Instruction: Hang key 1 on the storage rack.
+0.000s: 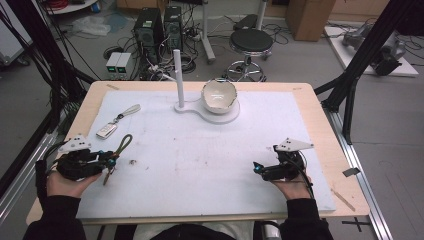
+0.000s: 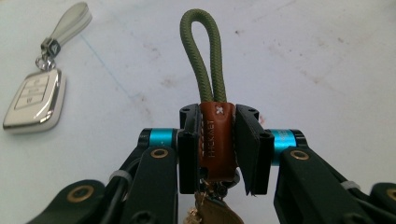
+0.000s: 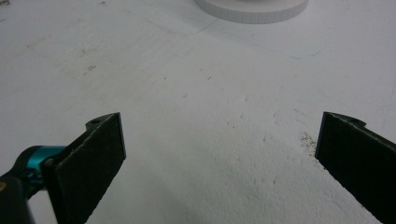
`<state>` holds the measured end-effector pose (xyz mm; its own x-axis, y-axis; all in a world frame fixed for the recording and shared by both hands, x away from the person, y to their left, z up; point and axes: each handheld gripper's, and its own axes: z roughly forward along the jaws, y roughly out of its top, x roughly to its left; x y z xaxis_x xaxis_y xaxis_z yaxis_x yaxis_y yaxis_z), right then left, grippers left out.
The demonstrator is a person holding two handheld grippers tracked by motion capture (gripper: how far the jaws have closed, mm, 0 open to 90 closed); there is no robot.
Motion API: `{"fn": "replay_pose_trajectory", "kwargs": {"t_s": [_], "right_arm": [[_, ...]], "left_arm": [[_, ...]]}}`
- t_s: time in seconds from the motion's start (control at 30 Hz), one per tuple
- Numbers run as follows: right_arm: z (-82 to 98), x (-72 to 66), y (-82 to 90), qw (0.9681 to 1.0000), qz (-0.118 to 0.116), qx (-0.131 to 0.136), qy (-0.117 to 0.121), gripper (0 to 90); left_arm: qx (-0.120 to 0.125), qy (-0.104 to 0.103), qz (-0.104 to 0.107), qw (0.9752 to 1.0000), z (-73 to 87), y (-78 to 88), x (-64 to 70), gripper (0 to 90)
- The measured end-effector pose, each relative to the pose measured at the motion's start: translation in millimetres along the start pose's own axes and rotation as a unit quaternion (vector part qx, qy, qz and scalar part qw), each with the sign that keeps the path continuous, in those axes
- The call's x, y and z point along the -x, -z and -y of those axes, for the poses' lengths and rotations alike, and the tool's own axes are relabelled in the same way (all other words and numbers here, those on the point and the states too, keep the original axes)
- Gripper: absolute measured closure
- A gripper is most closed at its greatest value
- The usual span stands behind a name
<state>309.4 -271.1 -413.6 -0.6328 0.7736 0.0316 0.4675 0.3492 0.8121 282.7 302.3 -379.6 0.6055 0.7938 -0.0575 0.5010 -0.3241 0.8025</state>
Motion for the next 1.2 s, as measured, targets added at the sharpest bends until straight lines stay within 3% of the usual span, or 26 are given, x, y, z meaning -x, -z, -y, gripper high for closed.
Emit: {"fn": "replay_pose_trajectory", "kwargs": {"t_s": [0.13,0.23,0.3,0.33,0.57,0.73,0.8,1.0,1.2], "right_arm": [[-3.2,2.1,-0.9,0.9998,-0.010,0.012,-0.013,0.7],[-3.8,2.6,-4.5,0.9999,-0.011,0.006,-0.011,0.7],[-4.4,2.8,-6.1,0.9997,-0.020,0.007,-0.015,0.7],[-4.8,2.9,-6.8,0.9996,-0.022,0.008,-0.016,0.7],[-5.5,1.8,-5.9,0.9995,-0.024,0.007,-0.022,0.7],[-7.8,2.3,-0.2,0.9982,-0.034,0.029,-0.039,0.7],[-8.2,2.4,1.0,0.9980,-0.036,0.034,-0.040,0.7],[-9.1,5.0,-1.4,0.9981,-0.034,0.030,-0.041,0.7],[-11.8,1.1,-3.9,0.9988,-0.027,0.027,-0.031,0.7]], "left_arm": [[0.010,-0.004,-0.006,0.9999,-13.0,-2.0,-0.2,71.3],[0.023,-0.015,0.004,0.9996,-30.3,-6.2,0.6,71.3],[0.020,-0.021,0.006,0.9996,-35.5,-8.6,0.3,71.3],[0.010,-0.035,0.005,0.9993,-45.8,-15.3,-0.7,71.3],[0.003,-0.062,0.013,0.9980,-71.4,-29.3,1.9,71.2],[0.014,-0.083,0.032,0.9960,-93.3,-33.8,4.8,71.0],[0.012,-0.092,0.030,0.9952,-106.0,-37.3,7.0,71.1],[0.012,-0.104,0.020,0.9943,-123.7,-43.2,11.3,71.1],[0.025,-0.098,0.018,0.9947,-140.3,-50.8,8.0,71.2]]}}
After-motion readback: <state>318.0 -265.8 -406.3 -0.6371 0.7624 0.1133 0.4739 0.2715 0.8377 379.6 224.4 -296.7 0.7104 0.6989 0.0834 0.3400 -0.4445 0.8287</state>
